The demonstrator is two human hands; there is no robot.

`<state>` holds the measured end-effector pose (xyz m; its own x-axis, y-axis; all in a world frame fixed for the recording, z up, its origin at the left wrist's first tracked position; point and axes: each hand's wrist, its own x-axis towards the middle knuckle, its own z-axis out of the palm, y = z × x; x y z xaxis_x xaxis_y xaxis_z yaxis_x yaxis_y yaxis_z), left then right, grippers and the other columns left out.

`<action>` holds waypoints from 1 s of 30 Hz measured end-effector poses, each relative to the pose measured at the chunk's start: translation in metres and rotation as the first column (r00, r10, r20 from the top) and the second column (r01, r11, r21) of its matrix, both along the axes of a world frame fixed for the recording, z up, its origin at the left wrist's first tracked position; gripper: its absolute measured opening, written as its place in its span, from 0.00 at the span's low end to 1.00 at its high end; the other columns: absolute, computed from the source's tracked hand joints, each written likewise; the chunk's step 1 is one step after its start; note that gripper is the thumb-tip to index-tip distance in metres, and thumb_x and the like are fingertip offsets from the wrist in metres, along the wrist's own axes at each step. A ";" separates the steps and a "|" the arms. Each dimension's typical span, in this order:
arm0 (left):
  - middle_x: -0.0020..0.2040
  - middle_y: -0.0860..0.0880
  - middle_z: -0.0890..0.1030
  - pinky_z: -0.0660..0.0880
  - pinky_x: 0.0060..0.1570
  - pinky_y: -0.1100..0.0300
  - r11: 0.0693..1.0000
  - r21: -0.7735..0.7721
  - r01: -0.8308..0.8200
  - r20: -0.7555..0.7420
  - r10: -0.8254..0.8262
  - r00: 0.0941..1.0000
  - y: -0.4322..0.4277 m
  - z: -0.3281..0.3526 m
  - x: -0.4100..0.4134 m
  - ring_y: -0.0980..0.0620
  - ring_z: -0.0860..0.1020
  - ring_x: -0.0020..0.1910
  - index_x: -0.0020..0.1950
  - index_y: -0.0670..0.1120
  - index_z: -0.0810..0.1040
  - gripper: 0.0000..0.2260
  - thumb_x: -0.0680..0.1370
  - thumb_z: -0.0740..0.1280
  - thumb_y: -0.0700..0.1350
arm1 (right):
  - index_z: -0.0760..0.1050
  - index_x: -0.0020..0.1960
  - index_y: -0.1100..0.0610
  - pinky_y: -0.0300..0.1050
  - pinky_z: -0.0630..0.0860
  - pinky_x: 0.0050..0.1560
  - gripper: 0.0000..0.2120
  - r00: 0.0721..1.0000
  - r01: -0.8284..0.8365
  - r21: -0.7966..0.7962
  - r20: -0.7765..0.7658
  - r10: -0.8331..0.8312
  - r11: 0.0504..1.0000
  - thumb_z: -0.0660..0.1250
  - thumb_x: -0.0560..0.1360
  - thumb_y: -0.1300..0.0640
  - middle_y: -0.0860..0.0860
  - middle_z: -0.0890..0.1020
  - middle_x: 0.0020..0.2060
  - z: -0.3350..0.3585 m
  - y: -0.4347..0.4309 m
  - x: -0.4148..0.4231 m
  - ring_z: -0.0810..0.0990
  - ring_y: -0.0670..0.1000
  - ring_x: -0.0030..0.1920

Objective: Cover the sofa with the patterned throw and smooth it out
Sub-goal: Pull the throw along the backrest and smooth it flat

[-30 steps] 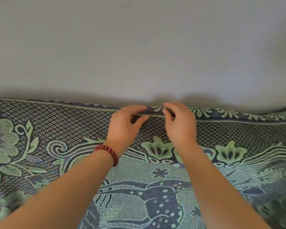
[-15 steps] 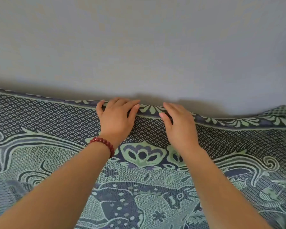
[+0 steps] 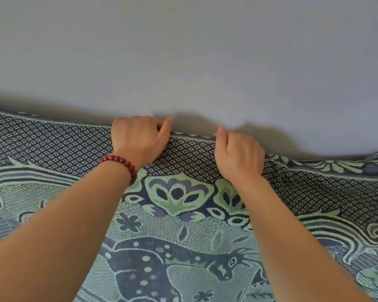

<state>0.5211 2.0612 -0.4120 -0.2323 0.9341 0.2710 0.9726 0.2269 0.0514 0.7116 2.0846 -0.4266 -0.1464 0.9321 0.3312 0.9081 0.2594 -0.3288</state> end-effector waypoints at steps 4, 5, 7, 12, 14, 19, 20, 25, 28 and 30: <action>0.38 0.50 0.82 0.63 0.58 0.52 0.997 0.057 0.047 0.088 -0.052 0.995 -0.009 0.001 0.004 0.50 0.78 0.40 0.44 0.49 0.83 0.29 0.80 0.44 0.59 | 0.80 0.45 0.57 0.46 0.72 0.34 0.27 0.998 -0.042 -0.008 -0.042 0.042 0.999 0.45 0.82 0.48 0.52 0.81 0.35 0.004 -0.005 0.000 0.77 0.54 0.35; 0.47 0.51 0.83 0.58 0.65 0.47 0.991 0.104 0.081 0.127 -0.095 0.987 -0.015 -0.002 0.006 0.50 0.78 0.49 0.49 0.51 0.82 0.25 0.81 0.47 0.58 | 0.79 0.44 0.58 0.46 0.72 0.34 0.26 0.997 -0.050 -0.012 -0.062 0.049 0.999 0.45 0.82 0.48 0.52 0.80 0.35 0.005 -0.006 -0.001 0.77 0.54 0.35; 0.64 0.53 0.76 0.50 0.69 0.40 0.964 0.206 0.167 0.140 -0.198 0.970 -0.034 -0.012 0.019 0.50 0.71 0.65 0.60 0.53 0.78 0.19 0.81 0.50 0.55 | 0.75 0.41 0.59 0.48 0.72 0.36 0.23 0.991 -0.070 0.041 -0.113 0.074 0.997 0.47 0.82 0.50 0.52 0.77 0.33 0.005 -0.012 -0.002 0.76 0.55 0.36; 0.77 0.52 0.54 0.41 0.72 0.46 0.970 0.107 0.219 0.130 -0.232 0.964 -0.076 -0.035 0.053 0.54 0.50 0.76 0.77 0.48 0.53 0.27 0.79 0.44 0.56 | 0.72 0.64 0.64 0.56 0.67 0.66 0.23 0.984 0.061 0.200 -0.177 -0.025 0.978 0.50 0.80 0.49 0.59 0.75 0.63 -0.021 -0.061 -0.017 0.71 0.59 0.65; 0.78 0.52 0.45 0.37 0.71 0.47 0.977 0.064 0.205 0.113 -0.211 0.971 -0.077 -0.040 0.054 0.55 0.40 0.75 0.77 0.48 0.43 0.28 0.79 0.41 0.56 | 0.60 0.74 0.61 0.56 0.52 0.74 0.29 0.992 0.030 0.080 -0.125 -0.020 0.996 0.46 0.79 0.46 0.57 0.60 0.74 -0.031 -0.083 -0.024 0.55 0.56 0.75; 0.76 0.50 0.58 0.38 0.73 0.47 0.977 0.011 0.211 0.113 -0.211 0.971 -0.052 -0.022 0.046 0.52 0.50 0.76 0.77 0.48 0.53 0.31 0.75 0.41 0.57 | 0.59 0.74 0.58 0.56 0.44 0.73 0.29 1.000 0.028 -0.014 -0.007 -0.028 1.000 0.43 0.79 0.44 0.55 0.63 0.73 -0.017 -0.048 -0.016 0.58 0.55 0.74; 0.75 0.49 0.62 0.39 0.73 0.46 0.979 0.010 0.204 0.109 -0.204 0.973 -0.047 -0.018 0.045 0.51 0.54 0.75 0.76 0.48 0.57 0.31 0.74 0.41 0.58 | 0.63 0.72 0.58 0.56 0.46 0.74 0.27 1.000 0.021 -0.051 -0.005 -0.021 0.998 0.44 0.80 0.45 0.55 0.68 0.71 -0.009 -0.037 -0.013 0.62 0.55 0.72; 0.75 0.49 0.60 0.37 0.71 0.45 0.982 -0.024 0.188 0.140 -0.183 0.973 -0.044 -0.008 0.061 0.51 0.53 0.75 0.76 0.47 0.57 0.36 0.72 0.35 0.60 | 0.62 0.73 0.59 0.53 0.49 0.75 0.25 0.993 -0.078 -0.134 -0.096 0.066 0.988 0.44 0.82 0.47 0.55 0.66 0.72 0.005 -0.035 0.006 0.60 0.53 0.73; 0.78 0.52 0.50 0.33 0.70 0.47 0.952 -0.029 0.304 0.134 -0.297 0.945 -0.055 -0.007 0.094 0.53 0.44 0.76 0.78 0.48 0.48 0.36 0.70 0.34 0.58 | 0.57 0.75 0.60 0.50 0.48 0.75 0.26 0.994 -0.013 -0.106 -0.111 0.001 0.994 0.45 0.82 0.48 0.55 0.60 0.75 -0.001 -0.055 0.033 0.54 0.52 0.75; 0.78 0.53 0.47 0.31 0.70 0.48 0.925 -0.031 0.378 0.165 -0.368 0.915 -0.062 -0.007 0.123 0.55 0.42 0.76 0.78 0.48 0.46 0.36 0.70 0.34 0.57 | 0.57 0.75 0.60 0.49 0.48 0.74 0.28 0.994 0.013 -0.101 -0.107 -0.024 0.995 0.43 0.80 0.46 0.55 0.60 0.75 -0.006 -0.066 0.054 0.54 0.52 0.76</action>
<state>0.6443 1.9996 -0.4193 0.1024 0.9745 0.1997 0.9684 -0.1436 0.2040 0.7658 2.0188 -0.4322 -0.0971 0.9637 0.2486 0.8704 0.2034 -0.4483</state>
